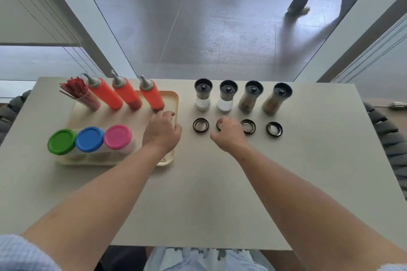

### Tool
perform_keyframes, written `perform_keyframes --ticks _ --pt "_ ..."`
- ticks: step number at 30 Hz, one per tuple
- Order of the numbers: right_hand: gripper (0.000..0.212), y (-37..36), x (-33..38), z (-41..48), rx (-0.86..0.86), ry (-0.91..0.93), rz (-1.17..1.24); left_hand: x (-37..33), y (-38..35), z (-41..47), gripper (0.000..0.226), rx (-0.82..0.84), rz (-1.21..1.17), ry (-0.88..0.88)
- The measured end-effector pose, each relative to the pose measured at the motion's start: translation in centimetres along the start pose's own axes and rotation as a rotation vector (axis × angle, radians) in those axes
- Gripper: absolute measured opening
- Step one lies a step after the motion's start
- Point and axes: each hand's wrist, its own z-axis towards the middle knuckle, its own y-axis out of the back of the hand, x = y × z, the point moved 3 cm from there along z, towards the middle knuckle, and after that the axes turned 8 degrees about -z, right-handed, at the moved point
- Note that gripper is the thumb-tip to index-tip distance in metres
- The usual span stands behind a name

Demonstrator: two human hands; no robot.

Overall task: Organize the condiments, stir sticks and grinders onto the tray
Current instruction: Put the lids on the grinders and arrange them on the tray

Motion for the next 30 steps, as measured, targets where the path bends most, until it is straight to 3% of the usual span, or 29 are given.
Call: perform_keyframes --ticks 5,18,24,30 --pt "0.068 -1.6 0.1 2.0 0.017 0.104 -0.151 -0.3 -2.9 1.7 0.052 0.131 -0.041 -0.017" --pt "0.050 -6.0 3.1 6.7 -0.029 0.309 -0.492 2.0 -5.7 5.9 0.058 0.225 -0.027 -0.093" --pt "0.040 -4.8 3.1 6.9 -0.070 0.384 -0.401 1.7 -5.4 6.3 0.059 0.210 -0.032 -0.122" --pt "0.062 -2.1 3.0 6.1 -0.184 0.390 -0.166 0.1 -4.8 7.4 0.060 0.187 -0.129 -0.060"
